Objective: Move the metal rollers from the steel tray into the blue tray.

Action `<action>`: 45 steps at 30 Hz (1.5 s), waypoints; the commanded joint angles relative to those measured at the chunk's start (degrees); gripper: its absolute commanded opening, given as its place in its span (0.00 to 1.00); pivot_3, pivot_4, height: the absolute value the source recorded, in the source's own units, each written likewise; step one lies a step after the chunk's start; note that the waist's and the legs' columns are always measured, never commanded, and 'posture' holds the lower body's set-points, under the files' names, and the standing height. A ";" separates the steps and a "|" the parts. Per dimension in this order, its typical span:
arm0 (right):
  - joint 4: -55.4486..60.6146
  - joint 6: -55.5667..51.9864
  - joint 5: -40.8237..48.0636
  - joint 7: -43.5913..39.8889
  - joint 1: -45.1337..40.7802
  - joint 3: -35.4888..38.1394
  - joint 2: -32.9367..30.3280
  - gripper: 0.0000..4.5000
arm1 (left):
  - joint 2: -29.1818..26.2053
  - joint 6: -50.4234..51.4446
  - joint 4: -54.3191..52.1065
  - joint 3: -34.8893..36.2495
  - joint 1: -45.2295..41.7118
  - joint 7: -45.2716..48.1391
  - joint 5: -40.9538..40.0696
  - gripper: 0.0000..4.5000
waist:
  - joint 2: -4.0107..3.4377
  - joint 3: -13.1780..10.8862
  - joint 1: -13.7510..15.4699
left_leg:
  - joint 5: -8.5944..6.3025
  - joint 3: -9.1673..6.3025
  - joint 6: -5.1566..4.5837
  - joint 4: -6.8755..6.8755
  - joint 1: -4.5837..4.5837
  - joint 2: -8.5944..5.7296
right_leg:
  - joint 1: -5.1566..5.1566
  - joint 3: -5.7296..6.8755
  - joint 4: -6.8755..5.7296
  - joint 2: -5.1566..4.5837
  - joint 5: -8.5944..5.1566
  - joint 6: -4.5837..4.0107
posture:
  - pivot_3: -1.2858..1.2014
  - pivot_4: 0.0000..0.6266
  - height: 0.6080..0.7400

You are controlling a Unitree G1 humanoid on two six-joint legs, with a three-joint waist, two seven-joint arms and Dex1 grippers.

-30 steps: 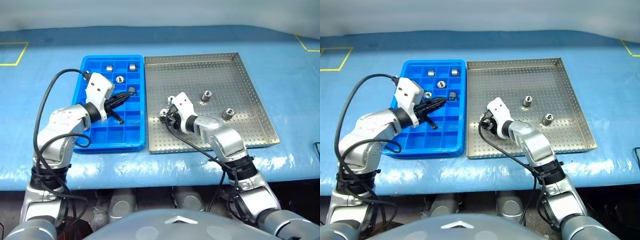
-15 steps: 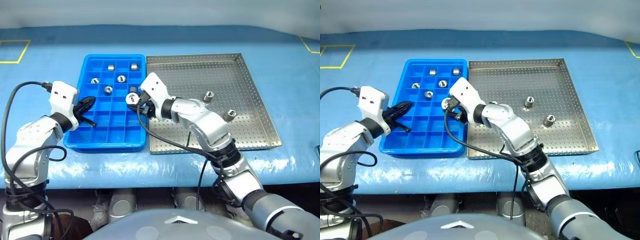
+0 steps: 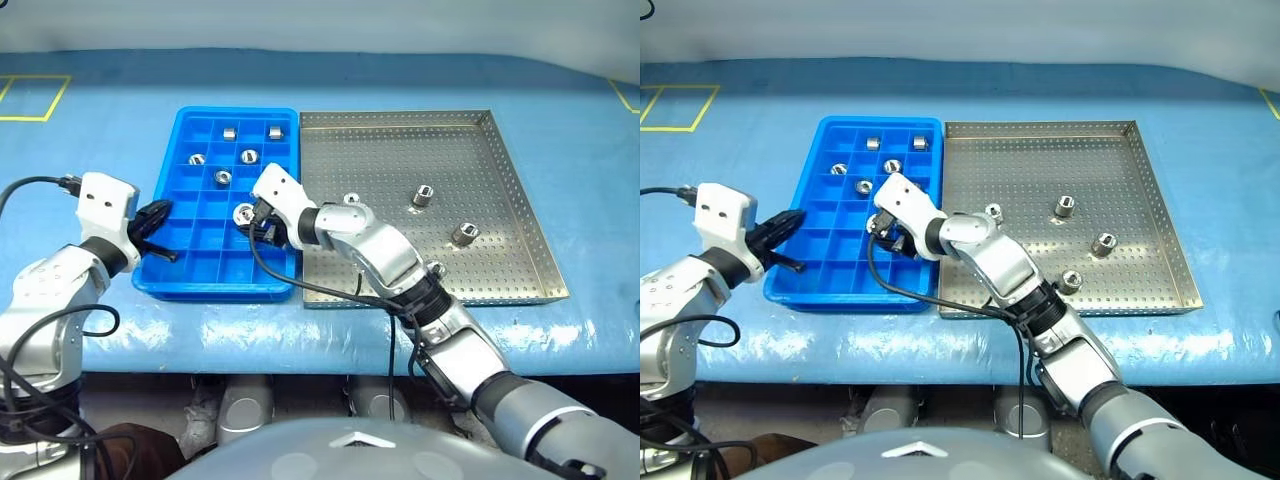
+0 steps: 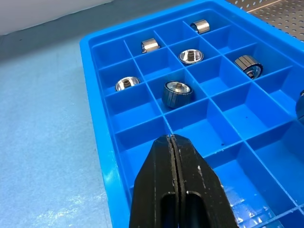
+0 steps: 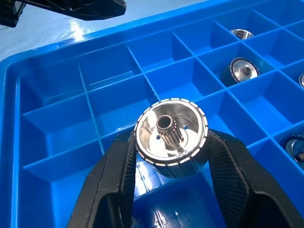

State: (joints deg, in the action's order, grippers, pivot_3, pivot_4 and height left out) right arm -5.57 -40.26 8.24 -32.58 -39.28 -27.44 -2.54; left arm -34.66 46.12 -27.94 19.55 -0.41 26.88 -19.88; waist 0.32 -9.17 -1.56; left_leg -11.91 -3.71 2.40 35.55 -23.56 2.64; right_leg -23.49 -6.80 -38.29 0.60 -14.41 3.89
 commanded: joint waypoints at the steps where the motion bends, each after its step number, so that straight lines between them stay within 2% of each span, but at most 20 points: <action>1: -4.37 4.48 0.20 -2.02 -3.89 1.99 2.00 0.41 | -0.47 -0.64 -2.59 1.44 0.23 -0.54 -0.50 0.00 | 0.01 0.00 0.00 | 0.00 0.00 0.01 0.00 0.01 0.00 | 0.00 0.01 -0.01 0.00 0.00 0.00 | 0.58 0.24 1.00; 7: -17.75 10.86 -1.20 -3.56 -8.90 4.60 3.75 0.41 | -0.27 -1.07 -2.82 1.18 0.57 -0.99 -1.13 0.00 | 0.02 0.01 0.00 | 0.01 0.01 0.02 -0.04 0.02 0.01 | -0.02 0.02 -0.02 0.01 0.02 -0.04 | 0.59 0.24 1.00; 12: -21.17 12.75 -1.78 -5.01 -9.47 5.90 4.24 0.41 | -0.09 -1.13 -3.31 1.14 0.90 -1.20 -1.50 0.00 | 0.04 0.02 0.07 | 0.01 0.00 0.02 -0.10 0.04 0.01 | -0.02 0.03 -0.02 0.01 0.14 -0.32 | 0.59 0.24 1.00; 14: -20.73 12.57 -1.58 -5.71 -9.24 6.52 4.32 0.59 | -0.02 -1.06 -3.38 0.82 0.72 -1.30 -1.64 0.00 | 0.04 0.02 0.10 | 0.01 0.00 0.02 -0.10 0.04 0.01 | -0.02 0.03 -0.02 0.00 0.14 -0.32 | 0.59 0.24 1.00; 17: -18.41 13.35 -1.72 -4.73 -8.55 7.67 4.37 0.78 | 0.12 -1.04 -2.90 -0.33 -0.40 -1.17 -1.93 0.00 | 0.04 0.02 0.16 | 0.02 0.00 0.03 -0.10 0.04 0.01 | -0.02 0.03 -0.02 0.00 0.14 -0.32 | 0.58 0.24 1.00; 18: -16.87 13.51 -1.66 -3.90 -8.14 8.45 4.27 0.85 | 0.23 -1.12 -2.60 -1.20 -1.10 -1.04 -1.97 0.00 | 0.04 0.02 0.27 | 0.02 -0.01 0.04 -0.10 0.03 0.01 | -0.03 0.03 -0.02 0.01 0.14 -0.32 | 0.58 0.24 1.00; 20: -13.42 12.89 -1.54 -2.29 -7.18 10.01 3.77 0.85 | 0.59 -1.26 -2.05 -2.76 -2.50 -0.97 -1.98 0.00 | 0.03 0.02 0.50 | 0.03 -0.02 0.04 -0.10 -0.01 0.00 | -0.04 0.05 -0.01 0.00 0.14 -0.32 | 0.57 0.24 1.00; 24: 1.58 8.46 -0.69 1.29 -1.90 14.96 -0.59 0.85 | 3.65 -2.18 -0.11 -8.15 -8.22 -0.49 -2.62 0.00 | 0.03 0.01 1.30 | 0.05 -0.12 0.09 -0.08 -0.18 -0.09 | -0.04 0.07 0.09 -0.05 0.15 -0.34 | 0.56 0.24 1.00; 30: 30.96 -3.11 -0.14 5.22 14.32 26.57 -13.87 0.85 | 13.59 -8.94 11.64 -23.09 -23.61 3.74 0.20 0.00 | 0.00 0.05 2.33 | 0.06 -0.29 0.12 -0.01 -0.30 -0.28 | 0.11 0.21 0.37 -0.21 0.20 -0.25 | 0.52 0.24 1.00; 33: 40.32 -7.78 -0.83 8.17 21.44 32.42 -18.09 0.85 | 17.35 -12.15 22.09 -26.67 -31.62 5.02 2.35 0.00 | -0.02 0.06 0.31 | 0.05 -0.26 0.11 0.02 -0.31 -0.28 | 0.10 0.15 0.35 -0.18 0.20 -0.24 | 0.48 0.24 1.00; 36: 48.01 -11.42 0.02 10.10 27.26 37.32 -19.36 0.85 | 20.20 -14.67 32.93 -29.51 -39.07 8.05 3.99 0.00 | -0.07 0.06 -2.62 | 0.05 -0.22 0.09 0.00 -0.23 -0.21 | 0.07 0.06 0.28 -0.06 0.11 -0.11 | 0.45 0.24 1.00; 39: 52.33 -13.61 0.55 12.65 30.21 39.17 -17.95 0.85 | 21.41 -17.87 42.01 -32.43 -44.09 10.63 7.07 0.00 | -0.10 0.07 -5.57 | 0.04 -0.16 0.07 -0.01 -0.17 -0.18 | 0.07 -0.05 0.24 -0.01 0.01 0.04 | 0.43 0.24 1.00; 45: 56.39 -15.02 1.19 15.97 34.01 39.74 -15.62 0.85 | 22.24 -21.44 50.85 -35.31 -47.97 14.07 11.24 0.00 | -0.09 0.06 -10.40 | 0.04 -0.04 0.06 0.03 -0.17 -0.19 | 0.07 -0.20 0.21 -0.02 -0.01 0.15 | 0.40 0.24 1.00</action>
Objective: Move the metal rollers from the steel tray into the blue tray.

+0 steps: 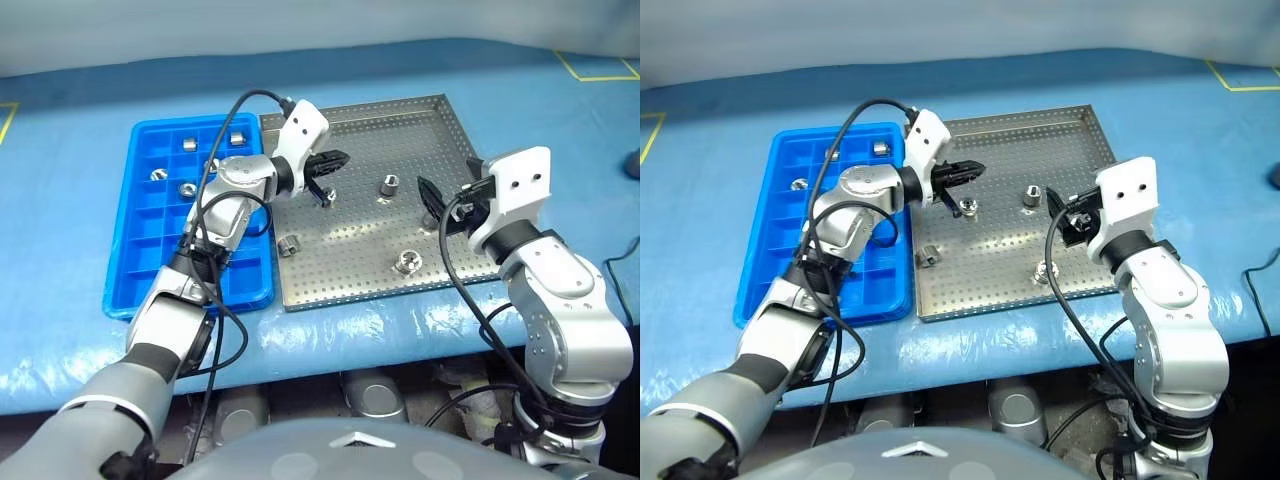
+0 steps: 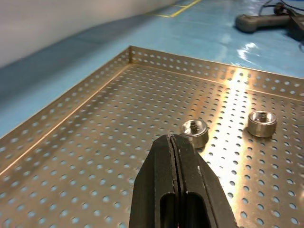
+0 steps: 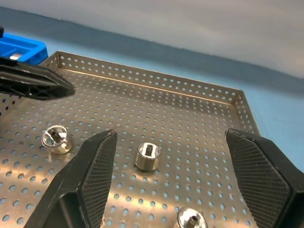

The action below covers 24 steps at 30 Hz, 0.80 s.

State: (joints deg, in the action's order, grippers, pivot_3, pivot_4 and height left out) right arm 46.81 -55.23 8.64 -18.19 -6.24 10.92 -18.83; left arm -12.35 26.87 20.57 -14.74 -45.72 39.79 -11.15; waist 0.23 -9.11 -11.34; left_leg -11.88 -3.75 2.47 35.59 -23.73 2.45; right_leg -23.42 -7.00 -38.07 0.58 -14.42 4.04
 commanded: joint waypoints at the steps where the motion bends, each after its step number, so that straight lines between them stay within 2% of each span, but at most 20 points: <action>1: 4.62 -0.10 1.03 1.88 1.49 1.75 0.91 0.85 | -0.27 -2.52 3.45 -1.68 -2.94 1.35 3.66 0.00 | 0.00 0.00 -1.11 | 0.00 0.00 0.00 0.00 -0.01 0.00 | -0.01 0.00 0.00 0.00 0.00 0.01 | 0.40 0.24 1.00; 6: 6.21 0.01 1.90 3.14 3.27 3.01 1.29 0.85 | -1.54 -2.99 6.79 -3.44 -3.27 1.73 8.10 0.00 | 0.00 -0.01 -3.25 | 0.00 -0.01 0.00 0.00 -0.01 -0.02 | 0.00 -0.01 -0.01 -0.01 -0.02 0.06 | 0.40 0.24 1.00; 11: 5.32 0.96 2.42 4.02 3.72 2.05 1.53 0.85 | -3.96 -2.24 3.94 -2.98 -1.54 4.61 8.54 0.00 | 0.00 -0.01 -3.99 | 0.00 -0.01 0.00 -0.02 0.00 0.00 | -0.02 -0.02 -0.05 0.00 -0.03 0.07 | 0.41 0.24 1.00; 17: 3.06 2.39 2.93 4.55 2.66 -0.19 1.69 0.86 | -9.04 2.11 -3.28 -1.09 1.69 7.39 7.18 0.42 | 0.00 -0.02 -4.03 | 0.00 0.00 0.00 -0.02 0.00 0.00 | -0.02 -0.03 -0.07 -0.01 -0.03 0.07 | 0.42 0.24 1.00; 24: 1.03 4.09 3.43 4.95 1.34 -2.78 1.71 0.86 | -11.25 3.83 -4.59 -2.91 3.10 9.50 8.60 0.42 | 0.00 -0.02 -2.69 | 0.00 -0.01 0.00 -0.02 0.01 -0.01 | -0.02 -0.02 -0.08 -0.02 -0.03 0.07 | 0.43 0.24 1.00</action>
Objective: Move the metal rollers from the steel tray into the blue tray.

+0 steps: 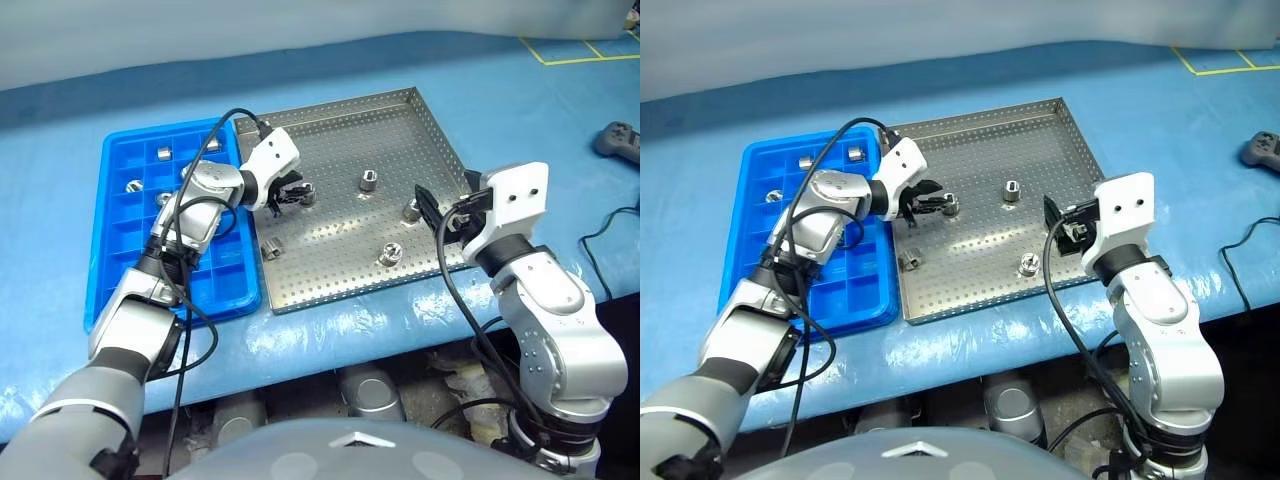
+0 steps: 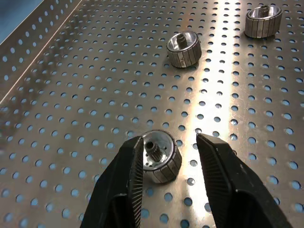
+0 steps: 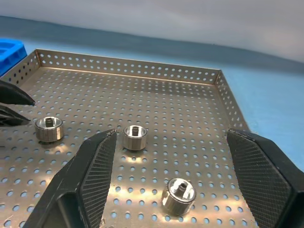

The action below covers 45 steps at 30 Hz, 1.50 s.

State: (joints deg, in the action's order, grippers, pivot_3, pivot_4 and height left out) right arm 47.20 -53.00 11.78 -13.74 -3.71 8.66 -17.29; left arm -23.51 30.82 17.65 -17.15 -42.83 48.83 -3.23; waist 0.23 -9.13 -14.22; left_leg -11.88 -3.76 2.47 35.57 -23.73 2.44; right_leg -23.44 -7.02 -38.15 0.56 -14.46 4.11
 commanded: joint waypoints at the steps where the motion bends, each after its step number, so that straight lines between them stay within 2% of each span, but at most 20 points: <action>1: 0.50 2.04 0.34 0.56 -1.28 -0.68 0.13 0.86 | 0.22 -0.33 -0.93 -0.72 0.09 0.39 0.95 0.42 | 0.00 0.00 0.39 | 0.00 0.00 0.00 0.00 0.00 0.00 | 0.00 0.00 0.00 0.00 0.00 0.00 | 0.43 0.24 1.00; 5: 0.17 2.40 0.47 0.65 -1.49 -1.18 0.00 0.86 | 3.37 -0.78 1.56 -1.92 -0.12 1.23 0.57 0.42 | 0.00 0.00 1.29 | 0.00 -0.01 0.00 0.01 -0.03 -0.01 | 0.00 0.01 0.01 0.00 0.00 0.00 | 0.43 0.24 1.00; 11: 0.31 2.51 0.58 0.87 -1.35 -1.58 -0.33 0.86 | 7.34 -2.24 9.55 -1.34 -2.34 -0.86 1.95 0.42 | 0.01 0.00 1.16 | 0.00 -0.01 0.00 0.04 -0.02 -0.02 | 0.00 0.01 -0.01 0.00 0.00 0.01 | 0.43 0.24 1.00; 17: 0.67 2.62 0.63 1.21 -0.81 -1.27 -0.42 0.86 | 9.37 -5.18 16.22 -1.32 -3.94 -3.83 4.29 0.42 | 0.01 0.00 0.99 | 0.00 -0.02 -0.01 0.04 -0.01 -0.02 | 0.00 0.00 -0.03 0.01 0.00 0.01 | 0.42 0.24 1.00; 25: 0.17 3.14 0.80 1.38 -0.60 -1.42 -0.67 0.86 | 10.91 -6.92 19.08 0.77 -4.36 -5.73 4.15 0.42 | 0.01 0.00 0.98 | 0.00 -0.02 -0.01 0.14 0.01 -0.03 | 0.05 0.00 -0.07 0.00 0.02 0.04 | 0.43 0.24 1.00; 28: -0.23 3.31 0.54 1.40 -0.65 -1.84 -0.93 0.86 | 11.41 -7.80 18.93 2.14 -3.99 -5.89 3.43 0.28 | 0.01 0.00 0.95 | 0.00 -0.01 0.00 0.16 0.01 -0.03 | 0.05 0.00 -0.09 0.00 0.02 0.04 | 0.43 0.24 1.00; 32: -0.57 3.51 0.48 1.43 -0.70 -2.11 -1.09 0.86 | 11.77 -7.84 18.34 3.40 -3.57 -5.88 2.85 0.00 | 0.01 0.00 1.00 | 0.00 -0.02 0.00 0.15 -0.01 -0.03 | 0.04 0.00 -0.09 0.00 0.02 0.04 | 0.43 0.24 1.00; 45: -1.67 4.36 0.20 1.42 -1.03 -3.13 -1.49 0.86 | 11.33 -7.76 15.18 7.37 -1.77 -4.62 -0.28 0.00 | 0.01 0.00 1.00 | 0.00 -0.02 0.00 0.15 -0.01 -0.03 | 0.04 0.00 -0.10 0.00 0.02 0.04 | 0.43 0.24 1.00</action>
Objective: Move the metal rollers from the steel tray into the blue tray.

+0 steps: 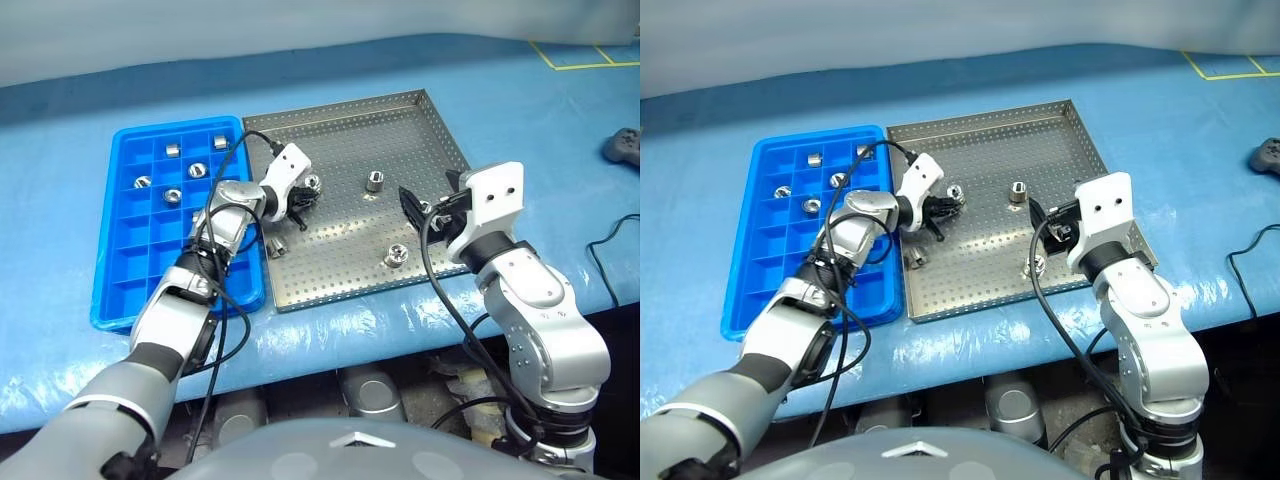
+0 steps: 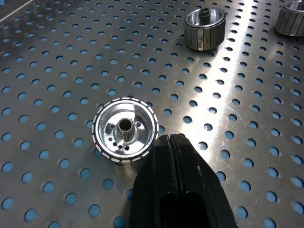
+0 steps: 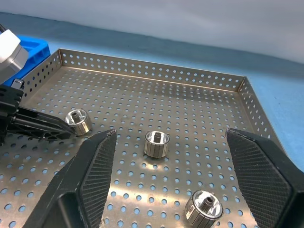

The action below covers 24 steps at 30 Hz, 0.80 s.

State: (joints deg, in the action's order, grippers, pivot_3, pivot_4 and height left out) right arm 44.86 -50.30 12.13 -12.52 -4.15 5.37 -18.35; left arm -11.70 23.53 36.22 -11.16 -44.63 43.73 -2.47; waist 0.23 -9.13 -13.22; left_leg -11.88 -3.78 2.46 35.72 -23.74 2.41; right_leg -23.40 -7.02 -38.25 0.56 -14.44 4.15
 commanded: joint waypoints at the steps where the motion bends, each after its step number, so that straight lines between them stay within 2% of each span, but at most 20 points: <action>1: 0.55 1.72 -0.16 0.18 -0.64 0.09 -0.44 0.86 | -0.72 -0.31 -3.93 1.55 0.20 0.69 -1.29 0.00 | 0.00 0.00 0.01 | 0.00 0.00 0.00 0.00 0.00 0.00 | 0.00 0.00 0.00 0.00 0.00 0.00 | 0.43 0.24 1.00; 12: -0.69 2.64 -0.26 0.05 -1.23 -1.07 -0.53 0.86 | -2.11 -0.52 -7.63 2.51 1.87 1.22 -2.41 0.00 | 0.00 0.00 0.15 | 0.00 0.00 0.00 0.01 0.00 0.00 | 0.00 0.00 -0.01 0.00 0.00 0.00 | 0.44 0.24 1.00; 19: -0.74 2.80 -0.37 0.16 -1.26 -1.79 -0.53 0.86 | -0.46 -0.23 -5.74 2.34 0.50 -0.33 -2.61 0.50 | 0.00 0.00 0.55 | 0.00 -0.01 0.00 0.02 0.00 0.00 | 0.00 0.00 -0.03 0.00 0.00 0.00 | 0.44 0.24 1.00; 24: -0.51 2.89 -0.55 0.26 -0.84 -1.71 -0.64 0.86 | 0.84 -0.65 -2.14 3.58 -1.32 -4.95 -2.12 0.86 | 0.00 0.00 0.87 | 0.00 -0.01 0.00 0.05 0.00 0.00 | 0.01 0.00 -0.03 0.00 0.00 0.00 | 0.44 0.24 1.00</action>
State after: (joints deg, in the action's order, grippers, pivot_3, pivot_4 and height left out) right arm 43.12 -48.75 11.81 -12.51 -4.81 3.14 -18.56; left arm -11.22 23.57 33.80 -9.31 -44.43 40.15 -4.64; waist 0.23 -9.13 -12.36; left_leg -11.88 -3.79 2.46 35.78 -23.73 2.41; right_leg -23.39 -7.02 -38.28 0.56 -14.43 4.16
